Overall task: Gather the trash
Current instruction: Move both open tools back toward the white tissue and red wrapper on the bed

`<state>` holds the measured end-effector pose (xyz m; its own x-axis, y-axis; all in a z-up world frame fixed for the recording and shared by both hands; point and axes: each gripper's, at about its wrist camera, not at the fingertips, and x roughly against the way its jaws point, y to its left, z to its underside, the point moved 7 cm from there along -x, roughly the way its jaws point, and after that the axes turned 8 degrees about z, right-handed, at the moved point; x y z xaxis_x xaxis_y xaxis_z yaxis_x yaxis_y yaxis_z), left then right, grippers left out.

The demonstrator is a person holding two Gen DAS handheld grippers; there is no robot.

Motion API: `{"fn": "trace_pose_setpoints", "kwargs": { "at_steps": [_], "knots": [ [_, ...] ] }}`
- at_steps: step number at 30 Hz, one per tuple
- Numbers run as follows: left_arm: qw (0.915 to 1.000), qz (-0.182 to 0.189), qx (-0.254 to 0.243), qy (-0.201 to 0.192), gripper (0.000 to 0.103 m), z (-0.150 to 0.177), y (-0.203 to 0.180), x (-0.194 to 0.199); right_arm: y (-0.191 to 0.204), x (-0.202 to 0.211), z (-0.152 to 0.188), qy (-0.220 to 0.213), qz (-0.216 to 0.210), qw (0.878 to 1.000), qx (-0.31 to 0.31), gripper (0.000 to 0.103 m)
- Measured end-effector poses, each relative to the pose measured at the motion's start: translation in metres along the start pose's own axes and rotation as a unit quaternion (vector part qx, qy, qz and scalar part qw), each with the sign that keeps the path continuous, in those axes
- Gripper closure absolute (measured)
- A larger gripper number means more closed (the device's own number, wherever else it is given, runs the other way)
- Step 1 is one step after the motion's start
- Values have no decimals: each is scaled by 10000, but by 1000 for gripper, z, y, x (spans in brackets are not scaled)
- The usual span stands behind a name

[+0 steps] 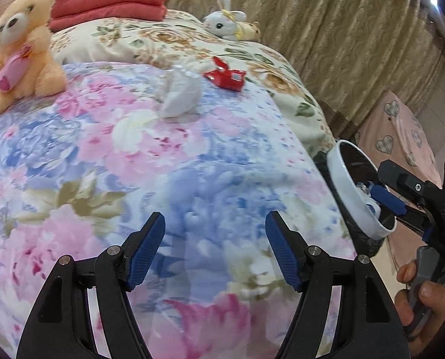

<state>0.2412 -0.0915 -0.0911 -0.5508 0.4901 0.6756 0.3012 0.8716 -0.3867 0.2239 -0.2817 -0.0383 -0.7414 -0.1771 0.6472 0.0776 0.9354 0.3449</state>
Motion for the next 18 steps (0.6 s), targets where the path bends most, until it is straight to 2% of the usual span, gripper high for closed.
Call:
{"fn": "trace_pose_setpoints", "kwargs": {
  "at_steps": [8, 18],
  "knots": [
    [9995, -256, 168, -74, 31, -2, 31, 10, 21, -20, 8, 199, -129, 9997, 101, 7],
    [9989, -376, 258, -102, 29, -10, 45, 11, 41, -48, 8, 323, -193, 9990, 244, 7]
  ]
}}
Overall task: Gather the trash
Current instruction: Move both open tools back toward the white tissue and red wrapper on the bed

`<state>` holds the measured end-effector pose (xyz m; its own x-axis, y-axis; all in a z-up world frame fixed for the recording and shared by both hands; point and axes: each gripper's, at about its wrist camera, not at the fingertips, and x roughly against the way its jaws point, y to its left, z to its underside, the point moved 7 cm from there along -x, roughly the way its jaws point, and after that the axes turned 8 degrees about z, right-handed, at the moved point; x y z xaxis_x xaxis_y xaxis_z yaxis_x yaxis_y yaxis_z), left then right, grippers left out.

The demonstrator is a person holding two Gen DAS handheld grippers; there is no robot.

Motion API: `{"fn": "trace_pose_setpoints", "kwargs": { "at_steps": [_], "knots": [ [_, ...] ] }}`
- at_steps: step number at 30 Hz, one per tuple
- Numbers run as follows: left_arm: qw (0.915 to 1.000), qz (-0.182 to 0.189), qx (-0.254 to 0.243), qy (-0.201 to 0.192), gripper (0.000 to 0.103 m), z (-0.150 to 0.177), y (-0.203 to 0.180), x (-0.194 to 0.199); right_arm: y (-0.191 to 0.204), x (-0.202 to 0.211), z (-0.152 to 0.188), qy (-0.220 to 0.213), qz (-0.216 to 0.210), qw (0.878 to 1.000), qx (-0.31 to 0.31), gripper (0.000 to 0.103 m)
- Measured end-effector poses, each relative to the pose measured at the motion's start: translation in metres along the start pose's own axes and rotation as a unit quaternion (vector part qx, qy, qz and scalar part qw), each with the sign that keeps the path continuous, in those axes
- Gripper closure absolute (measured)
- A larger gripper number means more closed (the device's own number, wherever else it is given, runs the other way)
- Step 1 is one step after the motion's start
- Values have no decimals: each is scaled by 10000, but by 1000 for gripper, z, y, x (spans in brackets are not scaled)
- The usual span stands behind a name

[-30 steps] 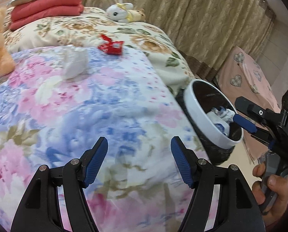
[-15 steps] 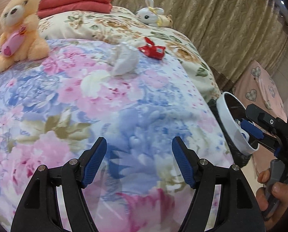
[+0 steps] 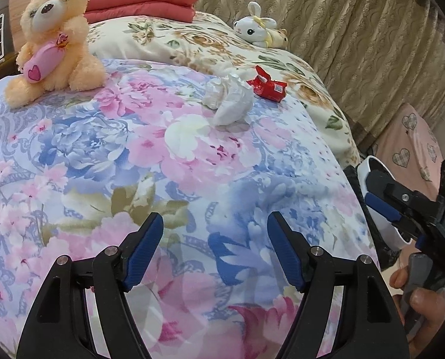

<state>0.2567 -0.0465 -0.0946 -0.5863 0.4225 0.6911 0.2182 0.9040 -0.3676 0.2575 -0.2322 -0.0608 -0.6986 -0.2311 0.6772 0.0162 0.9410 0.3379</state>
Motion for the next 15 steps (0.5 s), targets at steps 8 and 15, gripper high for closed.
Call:
{"fn": "trace_pose_setpoints", "kwargs": {
  "at_steps": [8, 15],
  "knots": [
    [10000, -55, 15, 35, 29, -10, 4, -10, 0, -28, -13, 55, 81, 9999, 64, 7],
    [9999, -73, 14, 105, 28, -19, 5, -25, -7, -54, -29, 164, 158, 9997, -2, 7]
  ]
}}
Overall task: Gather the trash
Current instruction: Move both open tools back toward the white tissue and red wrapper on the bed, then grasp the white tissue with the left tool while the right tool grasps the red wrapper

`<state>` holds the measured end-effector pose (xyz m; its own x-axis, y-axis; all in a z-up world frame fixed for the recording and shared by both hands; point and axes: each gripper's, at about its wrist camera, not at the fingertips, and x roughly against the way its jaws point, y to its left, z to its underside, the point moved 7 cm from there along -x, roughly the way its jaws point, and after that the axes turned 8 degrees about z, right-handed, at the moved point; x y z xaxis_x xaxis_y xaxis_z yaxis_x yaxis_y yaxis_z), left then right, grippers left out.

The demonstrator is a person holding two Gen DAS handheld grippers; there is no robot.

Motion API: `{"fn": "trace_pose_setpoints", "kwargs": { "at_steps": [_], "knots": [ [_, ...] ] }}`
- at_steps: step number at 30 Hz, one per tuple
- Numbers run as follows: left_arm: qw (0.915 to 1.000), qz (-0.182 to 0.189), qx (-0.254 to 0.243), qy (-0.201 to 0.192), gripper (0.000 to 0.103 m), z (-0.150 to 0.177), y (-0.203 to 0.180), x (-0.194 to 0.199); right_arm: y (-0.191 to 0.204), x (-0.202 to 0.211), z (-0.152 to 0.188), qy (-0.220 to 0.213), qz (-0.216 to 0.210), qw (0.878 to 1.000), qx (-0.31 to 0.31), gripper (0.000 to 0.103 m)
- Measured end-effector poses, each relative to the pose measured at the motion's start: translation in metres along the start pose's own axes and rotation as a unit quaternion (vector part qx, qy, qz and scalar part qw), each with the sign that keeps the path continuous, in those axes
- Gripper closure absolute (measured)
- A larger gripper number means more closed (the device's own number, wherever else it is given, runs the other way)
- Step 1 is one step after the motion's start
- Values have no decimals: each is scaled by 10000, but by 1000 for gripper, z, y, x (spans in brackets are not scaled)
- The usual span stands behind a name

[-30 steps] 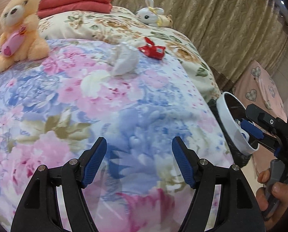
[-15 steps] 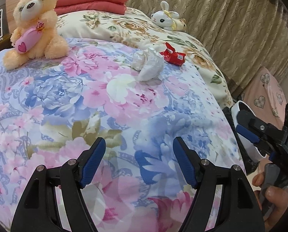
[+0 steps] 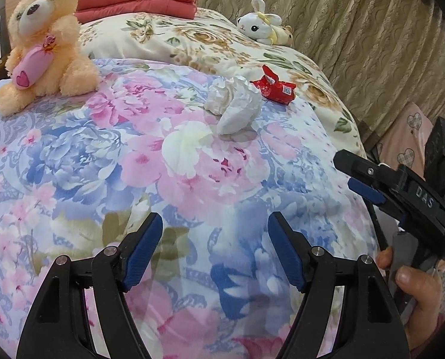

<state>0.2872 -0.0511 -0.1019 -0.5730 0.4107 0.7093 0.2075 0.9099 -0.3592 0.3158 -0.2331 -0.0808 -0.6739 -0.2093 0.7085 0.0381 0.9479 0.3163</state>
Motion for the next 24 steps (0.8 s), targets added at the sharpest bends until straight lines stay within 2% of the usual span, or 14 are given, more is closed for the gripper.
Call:
{"fn": "trace_pose_setpoints", "kwargs": {
  "at_steps": [24],
  "knots": [
    [9998, 193, 88, -59, 26, -69, 0, -58, -5, -82, -88, -73, 233, 9996, -138, 7]
  ]
}}
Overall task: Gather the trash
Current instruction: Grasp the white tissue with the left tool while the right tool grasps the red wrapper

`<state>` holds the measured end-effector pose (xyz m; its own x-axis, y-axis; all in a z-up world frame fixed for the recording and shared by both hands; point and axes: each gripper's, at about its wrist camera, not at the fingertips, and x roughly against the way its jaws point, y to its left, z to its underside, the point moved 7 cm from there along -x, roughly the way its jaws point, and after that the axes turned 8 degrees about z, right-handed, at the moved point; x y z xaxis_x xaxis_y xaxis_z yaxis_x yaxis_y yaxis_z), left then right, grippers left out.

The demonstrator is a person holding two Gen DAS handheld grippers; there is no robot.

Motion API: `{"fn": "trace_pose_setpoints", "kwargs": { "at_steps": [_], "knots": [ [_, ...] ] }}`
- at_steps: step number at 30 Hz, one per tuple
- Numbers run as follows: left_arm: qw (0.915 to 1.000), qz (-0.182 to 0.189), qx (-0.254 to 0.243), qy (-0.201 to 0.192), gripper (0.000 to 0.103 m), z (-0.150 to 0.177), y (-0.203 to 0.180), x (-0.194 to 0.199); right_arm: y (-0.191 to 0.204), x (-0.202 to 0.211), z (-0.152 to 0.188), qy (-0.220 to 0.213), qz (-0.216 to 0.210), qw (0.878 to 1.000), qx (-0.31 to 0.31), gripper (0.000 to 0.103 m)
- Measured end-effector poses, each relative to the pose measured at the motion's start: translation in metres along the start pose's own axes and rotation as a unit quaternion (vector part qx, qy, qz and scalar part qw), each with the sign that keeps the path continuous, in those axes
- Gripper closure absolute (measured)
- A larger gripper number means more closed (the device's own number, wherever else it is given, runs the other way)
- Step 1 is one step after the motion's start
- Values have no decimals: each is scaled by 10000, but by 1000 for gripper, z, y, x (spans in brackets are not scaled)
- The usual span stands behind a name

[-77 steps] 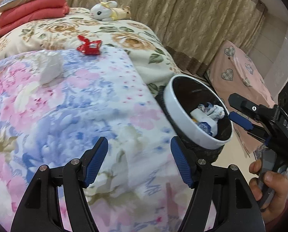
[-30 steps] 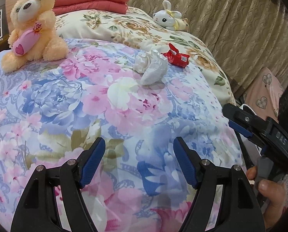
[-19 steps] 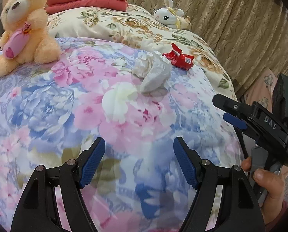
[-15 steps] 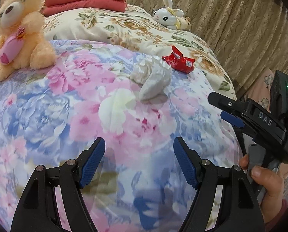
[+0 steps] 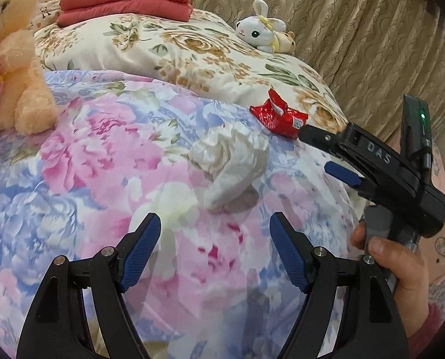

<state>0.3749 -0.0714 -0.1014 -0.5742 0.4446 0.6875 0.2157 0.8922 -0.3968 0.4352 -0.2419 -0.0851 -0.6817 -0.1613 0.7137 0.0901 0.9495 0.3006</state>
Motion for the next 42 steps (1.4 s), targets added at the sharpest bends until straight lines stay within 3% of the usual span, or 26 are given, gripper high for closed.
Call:
{"fn": "trace_pose_setpoints", "kwargs": {
  "at_steps": [9, 14, 17, 20, 23, 25, 27, 28, 29, 30, 42],
  "knots": [
    [10000, 17, -21, 58, 26, -13, 0, -21, 12, -27, -21, -17, 101, 9996, 249, 8],
    [10000, -16, 37, 21, 26, -16, 3, -29, 16, -35, -23, -56, 208, 9988, 431, 15],
    [10000, -44, -10, -54, 26, -19, 2, -29, 15, -42, -23, 12, 236, 9987, 448, 29],
    [9999, -103, -37, -95, 26, -21, 3, -29, 12, -45, -23, 33, 282, 9987, 422, 48],
    [9999, -39, -67, -83, 48, -22, 1, -31, 13, -42, -22, -15, 229, 9987, 448, 64],
    [9999, -6, -98, -38, 69, -21, 0, -33, 15, -39, -21, -35, 212, 9985, 494, 68],
    [9999, 19, -145, -32, 75, -20, -2, -33, 17, -35, -19, -53, 131, 9985, 533, 71],
    [9998, 5, -169, -62, 80, -20, -2, -31, 18, -34, -19, -65, 113, 9984, 544, 82],
    [9998, 9, -193, -77, 81, -20, -3, -29, 19, -31, -17, -56, 85, 9984, 555, 93],
    [9997, 5, -209, -89, 81, -19, -3, -28, 19, -28, -14, -37, 51, 9985, 546, 98],
    [9996, 148, -175, -161, 84, 8, -10, 6, 16, 29, 30, -29, -434, 9982, 403, 99]
  ]
}}
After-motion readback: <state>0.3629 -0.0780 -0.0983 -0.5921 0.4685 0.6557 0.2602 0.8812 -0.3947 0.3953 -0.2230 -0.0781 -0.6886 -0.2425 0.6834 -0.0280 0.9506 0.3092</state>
